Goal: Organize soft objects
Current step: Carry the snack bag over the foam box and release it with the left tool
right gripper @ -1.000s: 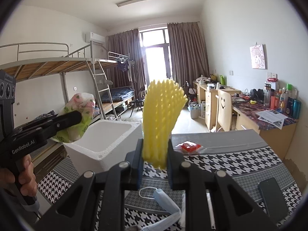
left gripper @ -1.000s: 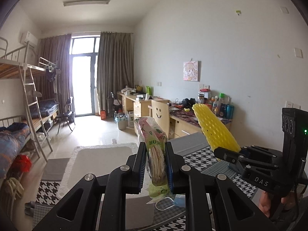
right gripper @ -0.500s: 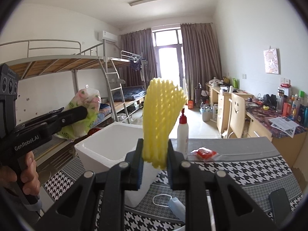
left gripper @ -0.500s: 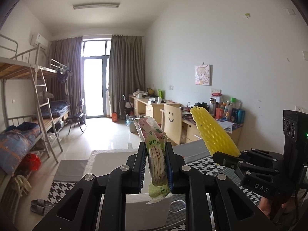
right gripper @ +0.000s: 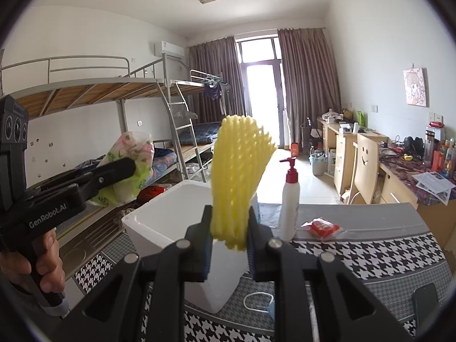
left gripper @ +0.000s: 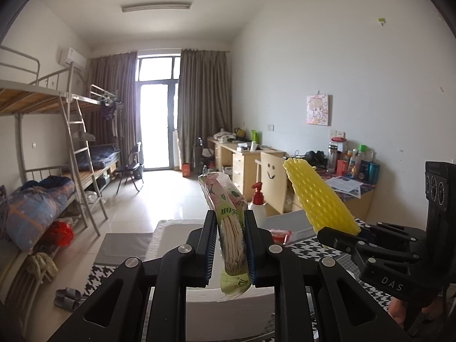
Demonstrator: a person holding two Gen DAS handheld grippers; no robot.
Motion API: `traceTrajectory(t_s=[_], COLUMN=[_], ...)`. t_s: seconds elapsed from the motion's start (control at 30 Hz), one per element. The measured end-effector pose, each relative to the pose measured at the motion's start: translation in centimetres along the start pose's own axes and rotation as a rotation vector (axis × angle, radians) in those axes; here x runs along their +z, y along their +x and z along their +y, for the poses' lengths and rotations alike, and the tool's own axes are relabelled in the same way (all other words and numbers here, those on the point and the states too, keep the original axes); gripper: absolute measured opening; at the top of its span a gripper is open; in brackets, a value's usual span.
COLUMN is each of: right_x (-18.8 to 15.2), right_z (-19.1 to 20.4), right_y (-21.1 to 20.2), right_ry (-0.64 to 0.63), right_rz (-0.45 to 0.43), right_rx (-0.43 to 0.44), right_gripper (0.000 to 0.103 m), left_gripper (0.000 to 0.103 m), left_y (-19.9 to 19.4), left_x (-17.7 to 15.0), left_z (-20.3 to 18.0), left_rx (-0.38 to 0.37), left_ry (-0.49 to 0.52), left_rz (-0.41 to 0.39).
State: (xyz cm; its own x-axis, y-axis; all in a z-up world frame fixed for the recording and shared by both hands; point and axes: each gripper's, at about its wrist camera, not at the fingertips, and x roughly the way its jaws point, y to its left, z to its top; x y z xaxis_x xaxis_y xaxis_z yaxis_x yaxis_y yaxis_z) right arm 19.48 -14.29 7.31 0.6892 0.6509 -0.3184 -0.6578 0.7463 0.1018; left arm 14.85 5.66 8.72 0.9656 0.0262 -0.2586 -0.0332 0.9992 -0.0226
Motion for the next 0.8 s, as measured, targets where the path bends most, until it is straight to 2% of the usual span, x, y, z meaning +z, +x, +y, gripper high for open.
traceTrajectory(t_s=[0.8], right_x=[1.3], right_z=[1.7], right_y=[2.6], right_ry=[-0.027], right_rz=[0.050], right_rx=[0.033], right_gripper=[0.024], left_gripper=[0.020], left_y=[1.7], left_x=[-0.3], left_z=[1.9], left_rx=[0.020], left_ry=[-0.045], left_rz=[0.030])
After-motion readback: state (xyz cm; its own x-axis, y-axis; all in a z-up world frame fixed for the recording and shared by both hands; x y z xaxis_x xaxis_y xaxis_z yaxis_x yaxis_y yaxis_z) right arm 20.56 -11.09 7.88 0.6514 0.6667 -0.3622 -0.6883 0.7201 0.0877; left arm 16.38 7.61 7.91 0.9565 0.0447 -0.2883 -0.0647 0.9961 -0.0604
